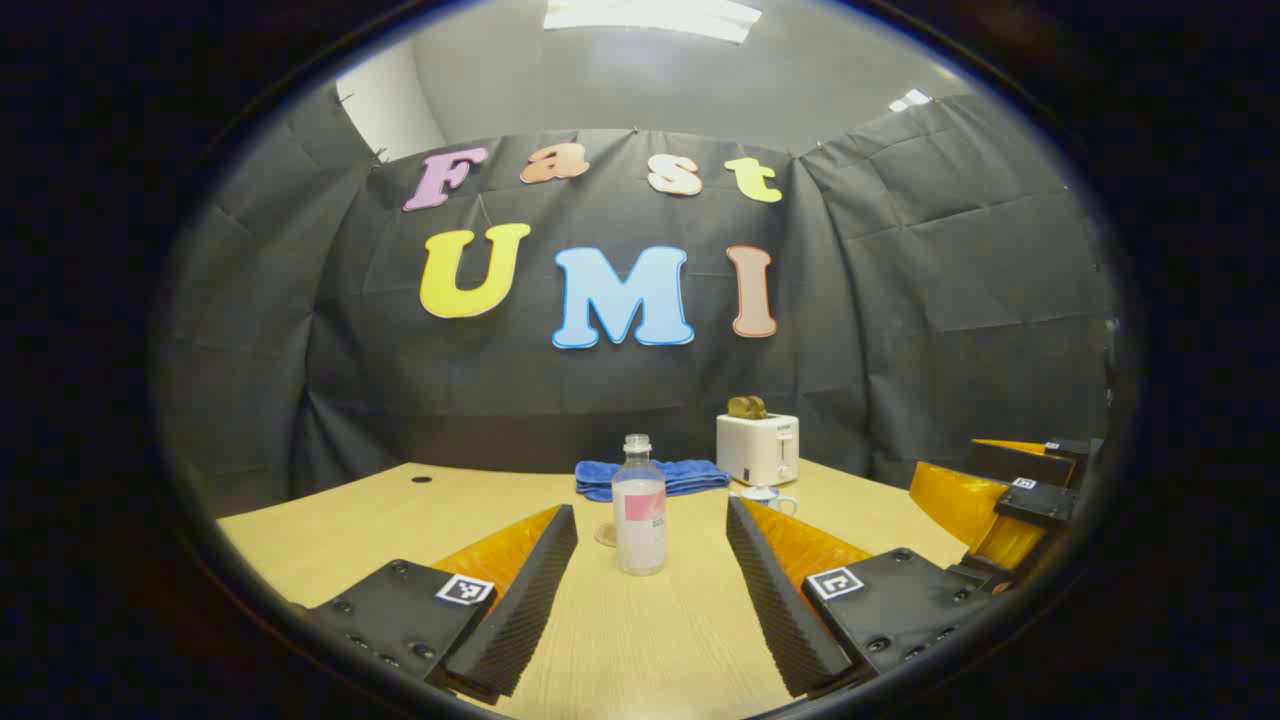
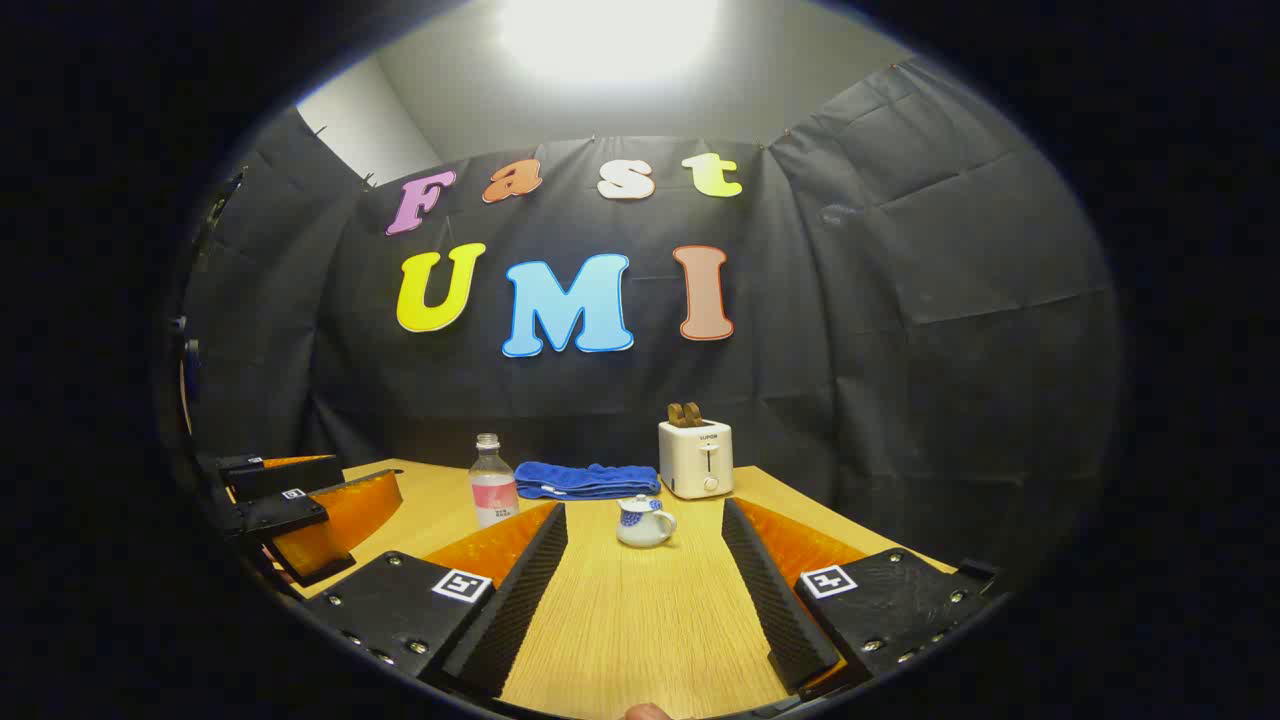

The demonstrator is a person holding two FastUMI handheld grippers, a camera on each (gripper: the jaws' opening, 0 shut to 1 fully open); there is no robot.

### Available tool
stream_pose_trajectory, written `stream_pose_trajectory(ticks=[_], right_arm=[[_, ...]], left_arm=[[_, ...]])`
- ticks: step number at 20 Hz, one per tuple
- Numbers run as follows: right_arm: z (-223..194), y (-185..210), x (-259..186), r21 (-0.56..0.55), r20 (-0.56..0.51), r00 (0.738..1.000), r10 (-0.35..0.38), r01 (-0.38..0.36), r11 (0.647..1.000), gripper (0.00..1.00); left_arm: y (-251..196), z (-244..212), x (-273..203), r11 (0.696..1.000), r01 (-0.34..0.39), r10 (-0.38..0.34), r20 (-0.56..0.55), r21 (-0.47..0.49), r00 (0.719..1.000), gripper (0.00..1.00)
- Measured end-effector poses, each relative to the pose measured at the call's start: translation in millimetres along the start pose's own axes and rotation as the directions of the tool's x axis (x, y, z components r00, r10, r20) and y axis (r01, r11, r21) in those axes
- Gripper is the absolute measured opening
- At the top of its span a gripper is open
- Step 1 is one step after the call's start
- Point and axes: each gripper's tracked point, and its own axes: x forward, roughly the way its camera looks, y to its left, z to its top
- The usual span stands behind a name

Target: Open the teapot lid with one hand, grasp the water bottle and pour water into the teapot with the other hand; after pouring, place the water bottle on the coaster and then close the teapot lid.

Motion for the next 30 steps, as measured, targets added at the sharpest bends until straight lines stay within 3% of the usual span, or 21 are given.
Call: stream_pose_trajectory(ticks=[16, 21, 30], right_arm=[[-9.1, 12.2, 8.1, -0.094, 0.020, 1.000, 0.018, -0.016, 0.995, 0.96], [-0.6, 16.2, 29.3, -0.109, 0.047, 0.999, 0.021, -0.016, 0.994, 0.96], [2.8, 17.3, 99.4, -0.167, 0.008, 1.000, 0.000, 0.001, 0.986, 0.96]], left_arm=[[0.3, -20.2, 14.7, 1.000, 0.025, -0.025, -0.023, -0.009, 0.999, 1.00], [8.3, -33.8, 40.8, 0.997, 0.038, -0.041, -0.055, -0.063, 0.998, 1.00], [21.9, -32.1, 104.8, 0.999, 0.036, -0.040, -0.108, -0.035, 0.993, 1.00]])
